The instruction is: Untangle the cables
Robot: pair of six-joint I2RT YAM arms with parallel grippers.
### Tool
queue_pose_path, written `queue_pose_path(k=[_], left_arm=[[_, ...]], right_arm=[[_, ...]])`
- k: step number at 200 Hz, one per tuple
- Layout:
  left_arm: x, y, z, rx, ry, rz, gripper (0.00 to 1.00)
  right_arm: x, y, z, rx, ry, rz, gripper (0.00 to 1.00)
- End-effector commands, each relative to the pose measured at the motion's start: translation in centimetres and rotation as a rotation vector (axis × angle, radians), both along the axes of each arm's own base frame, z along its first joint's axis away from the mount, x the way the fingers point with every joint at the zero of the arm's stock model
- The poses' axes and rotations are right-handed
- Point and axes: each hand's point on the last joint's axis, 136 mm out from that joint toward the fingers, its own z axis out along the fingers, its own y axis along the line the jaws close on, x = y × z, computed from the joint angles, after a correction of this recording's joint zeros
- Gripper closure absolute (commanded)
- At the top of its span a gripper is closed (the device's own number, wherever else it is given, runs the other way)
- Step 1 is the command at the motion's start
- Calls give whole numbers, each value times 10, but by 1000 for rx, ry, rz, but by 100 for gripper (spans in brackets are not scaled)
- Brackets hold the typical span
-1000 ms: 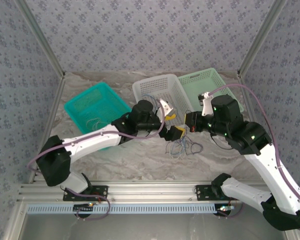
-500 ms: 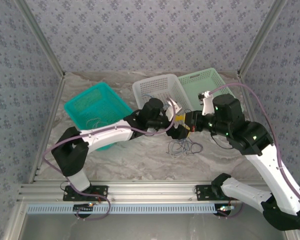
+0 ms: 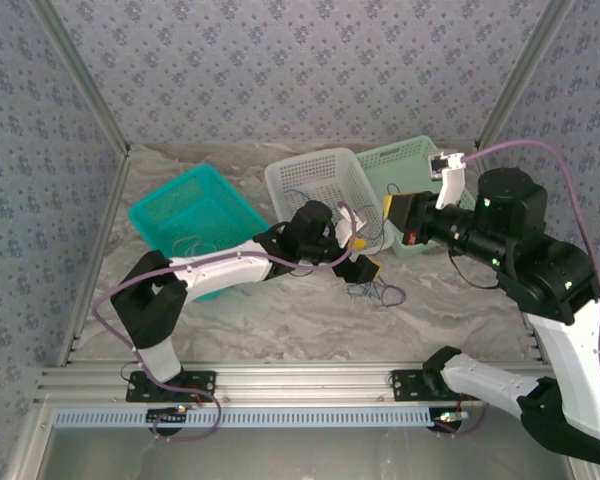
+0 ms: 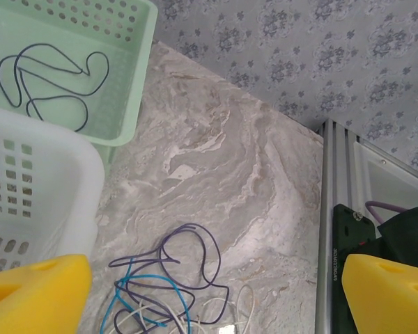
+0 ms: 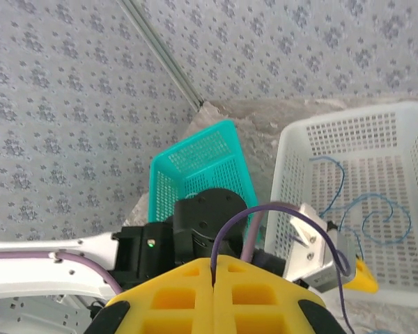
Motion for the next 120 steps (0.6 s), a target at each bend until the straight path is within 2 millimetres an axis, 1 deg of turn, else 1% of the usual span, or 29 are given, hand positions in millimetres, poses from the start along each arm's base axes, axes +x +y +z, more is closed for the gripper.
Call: queue_pose_path(k=[1,37,79,101,120], left_arm=[[-3,2,-23,52,33,6,7],[-4,4,-35,74,47,15,8],[-3,4,-40,77,50,21,9],[-3,3,-40,74,52,21,10],[-3,1,-42,74,57,22,11]], right_arm=[[-4,-8,29,5,-84,-11,100],[-4,-11,68,54,-172,-21,100],[-10,-16,117,123,-289,-27,100],[-15,-14,135,167,-321,-10,100],[-16,-11,144,197,-328,8,100]])
